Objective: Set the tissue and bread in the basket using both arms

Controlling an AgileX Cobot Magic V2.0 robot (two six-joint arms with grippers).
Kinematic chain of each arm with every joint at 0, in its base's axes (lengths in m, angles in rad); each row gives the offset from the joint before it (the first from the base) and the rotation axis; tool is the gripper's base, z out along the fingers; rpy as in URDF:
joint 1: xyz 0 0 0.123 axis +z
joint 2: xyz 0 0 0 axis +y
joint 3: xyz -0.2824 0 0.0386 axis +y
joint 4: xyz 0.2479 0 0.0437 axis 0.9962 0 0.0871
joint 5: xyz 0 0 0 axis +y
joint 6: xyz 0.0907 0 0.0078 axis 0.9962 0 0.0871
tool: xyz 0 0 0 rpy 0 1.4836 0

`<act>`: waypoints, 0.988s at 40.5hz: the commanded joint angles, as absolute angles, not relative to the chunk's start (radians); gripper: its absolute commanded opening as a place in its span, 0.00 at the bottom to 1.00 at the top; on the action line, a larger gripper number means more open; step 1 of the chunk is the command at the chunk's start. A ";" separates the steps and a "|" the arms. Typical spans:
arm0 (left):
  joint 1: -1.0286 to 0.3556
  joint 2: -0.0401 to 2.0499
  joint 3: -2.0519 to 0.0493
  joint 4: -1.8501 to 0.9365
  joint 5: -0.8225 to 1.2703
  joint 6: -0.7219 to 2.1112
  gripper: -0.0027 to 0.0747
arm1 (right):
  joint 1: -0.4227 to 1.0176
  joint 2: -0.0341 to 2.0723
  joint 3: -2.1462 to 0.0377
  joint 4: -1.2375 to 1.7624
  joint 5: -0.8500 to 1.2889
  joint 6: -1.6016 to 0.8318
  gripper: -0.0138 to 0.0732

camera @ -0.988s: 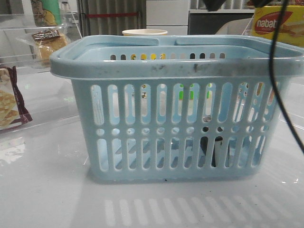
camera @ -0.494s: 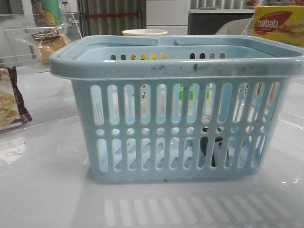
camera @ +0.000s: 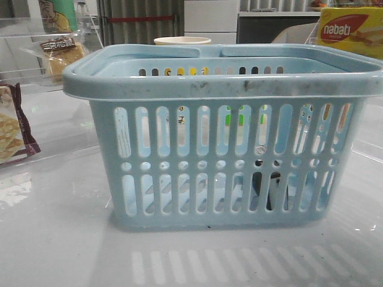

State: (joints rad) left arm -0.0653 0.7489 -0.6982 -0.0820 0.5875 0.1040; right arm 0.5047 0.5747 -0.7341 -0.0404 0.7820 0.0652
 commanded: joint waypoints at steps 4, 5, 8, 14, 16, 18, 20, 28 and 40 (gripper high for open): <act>-0.133 0.877 -0.733 -0.089 0.382 0.111 0.86 | 0.504 0.575 -0.761 -0.053 0.712 0.060 0.88; -0.138 0.896 -0.737 -0.089 0.361 0.111 0.86 | 0.504 0.575 -0.761 -0.053 0.712 0.060 0.88; -0.144 0.962 -0.752 -0.089 0.313 0.111 0.86 | 0.504 0.575 -0.761 -0.053 0.712 0.060 0.88; -0.144 1.122 -0.834 -0.089 0.265 0.111 0.86 | 0.504 0.575 -0.761 -0.053 0.712 0.060 0.88; -0.144 1.166 -0.865 -0.089 0.255 0.111 0.86 | 0.504 0.575 -0.761 -0.053 0.712 0.060 0.88; -0.144 1.225 -0.904 -0.089 0.243 0.111 0.86 | 0.504 0.575 -0.761 -0.053 0.712 0.060 0.88; -0.144 1.270 -0.953 -0.089 0.235 0.111 0.86 | 0.504 0.575 -0.761 -0.053 0.712 0.060 0.88; -0.125 1.485 -1.138 -0.091 0.228 0.107 0.86 | 0.504 0.575 -0.761 -0.053 0.712 0.060 0.88; -0.096 1.706 -1.385 -0.101 0.218 0.107 0.86 | 0.504 0.575 -0.761 -0.053 0.712 0.060 0.88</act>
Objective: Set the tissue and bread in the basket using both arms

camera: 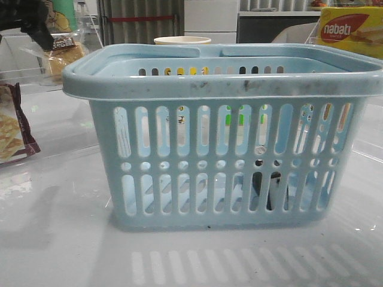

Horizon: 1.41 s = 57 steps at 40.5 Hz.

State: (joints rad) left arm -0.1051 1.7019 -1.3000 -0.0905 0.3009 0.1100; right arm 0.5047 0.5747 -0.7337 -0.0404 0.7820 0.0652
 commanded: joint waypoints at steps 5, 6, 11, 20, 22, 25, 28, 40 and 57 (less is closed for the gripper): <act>-0.092 1.788 -1.461 -0.104 0.211 0.107 0.86 | 0.504 0.575 -0.761 -0.053 0.712 0.060 0.88; -0.092 1.806 -1.477 -0.104 0.211 0.107 0.86 | 0.504 0.575 -0.761 -0.053 0.712 0.060 0.88; -0.092 1.863 -1.521 -0.105 0.176 0.107 0.86 | 0.504 0.575 -0.761 -0.053 0.712 0.060 0.88; -0.096 1.925 -1.539 -0.135 0.045 0.107 0.85 | 0.504 0.575 -0.761 -0.053 0.712 0.060 0.88; -0.096 1.932 -1.539 -0.137 0.033 0.107 0.83 | 0.504 0.575 -0.761 -0.053 0.712 0.060 0.88; -0.096 1.940 -1.539 -0.137 0.026 0.107 0.76 | 0.504 0.575 -0.761 -0.053 0.712 0.060 0.88; -0.096 1.944 -1.539 -0.137 0.026 0.107 0.66 | 0.504 0.575 -0.761 -0.053 0.712 0.060 0.88; -0.096 1.944 -1.539 -0.137 0.038 0.107 0.34 | 0.504 0.575 -0.761 -0.053 0.712 0.060 0.88; -0.101 1.818 -1.540 -0.137 0.158 0.107 0.15 | 0.504 0.575 -0.761 -0.053 0.712 0.060 0.88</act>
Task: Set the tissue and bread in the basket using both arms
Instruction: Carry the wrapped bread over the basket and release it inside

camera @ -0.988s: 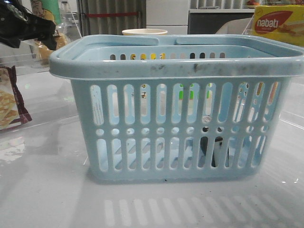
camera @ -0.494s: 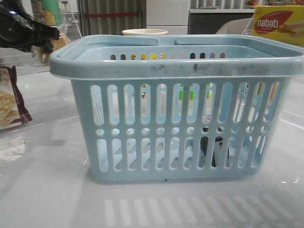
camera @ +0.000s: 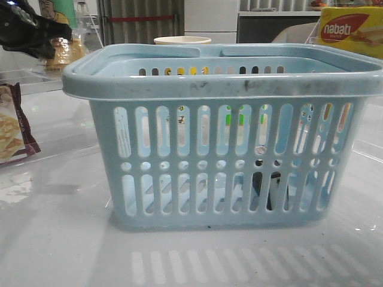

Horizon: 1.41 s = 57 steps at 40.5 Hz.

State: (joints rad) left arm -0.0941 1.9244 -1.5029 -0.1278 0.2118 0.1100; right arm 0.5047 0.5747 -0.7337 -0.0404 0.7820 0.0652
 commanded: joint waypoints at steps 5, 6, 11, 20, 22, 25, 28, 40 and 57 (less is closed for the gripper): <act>-0.108 1.741 -1.540 -0.137 0.213 0.107 0.15 | 0.504 0.575 -0.761 -0.053 0.712 0.060 0.88; -0.109 1.725 -1.540 -0.137 0.224 0.107 0.15 | 0.504 0.575 -0.761 -0.053 0.712 0.060 0.88; -0.135 1.627 -1.540 -0.122 0.310 0.107 0.15 | 0.504 0.575 -0.761 -0.053 0.712 0.060 0.88; -0.248 1.449 -1.540 -0.102 0.517 0.151 0.15 | 0.504 0.575 -0.761 -0.053 0.712 0.060 0.88; -0.285 1.422 -1.540 -0.102 0.552 0.168 0.15 | 0.504 0.575 -0.761 -0.053 0.712 0.060 0.88; -0.370 1.387 -1.540 -0.102 0.596 0.198 0.15 | 0.504 0.575 -0.761 -0.053 0.712 0.060 0.88; -0.444 1.371 -1.540 -0.100 0.641 0.213 0.15 | 0.504 0.575 -0.761 -0.053 0.712 0.060 0.88; -0.683 1.441 -1.532 -0.092 0.712 0.214 0.15 | 0.504 0.575 -0.761 -0.053 0.712 0.060 0.88; -0.712 1.676 -1.532 -0.092 0.696 0.214 0.33 | 0.504 0.575 -0.761 -0.053 0.712 0.060 0.88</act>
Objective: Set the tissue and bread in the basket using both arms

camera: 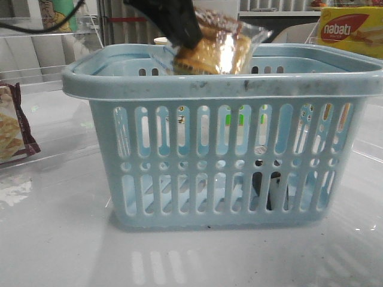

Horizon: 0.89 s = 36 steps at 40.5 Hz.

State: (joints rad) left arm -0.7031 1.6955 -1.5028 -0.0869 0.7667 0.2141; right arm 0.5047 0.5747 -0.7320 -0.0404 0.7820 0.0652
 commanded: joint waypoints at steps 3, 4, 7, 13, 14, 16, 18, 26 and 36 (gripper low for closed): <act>-0.712 1.693 -1.532 -0.096 0.692 0.214 0.50 | 0.504 0.575 -0.761 -0.053 0.712 0.060 0.88; -0.712 1.692 -1.532 -0.098 0.690 0.214 0.54 | 0.504 0.575 -0.761 -0.053 0.712 0.060 0.88; -0.712 1.692 -1.532 -0.100 0.686 0.213 0.64 | 0.504 0.575 -0.761 -0.053 0.712 0.060 0.88; -0.712 1.665 -1.541 -0.100 0.690 0.213 0.65 | 0.504 0.575 -0.761 -0.053 0.712 0.060 0.88; -0.712 1.656 -1.541 -0.100 0.692 0.213 0.65 | 0.504 0.575 -0.761 -0.053 0.712 0.060 0.88; -0.712 1.629 -1.541 -0.097 0.697 0.213 0.65 | 0.504 0.575 -0.761 -0.053 0.712 0.060 0.88; -0.712 1.604 -1.541 -0.097 0.702 0.213 0.65 | 0.504 0.575 -0.761 -0.053 0.712 0.060 0.88; -0.712 1.454 -1.524 -0.097 0.752 0.203 0.65 | 0.504 0.575 -0.761 -0.053 0.712 0.060 0.88; -0.712 1.233 -1.362 -0.097 0.733 0.178 0.65 | 0.504 0.575 -0.761 -0.053 0.712 0.060 0.88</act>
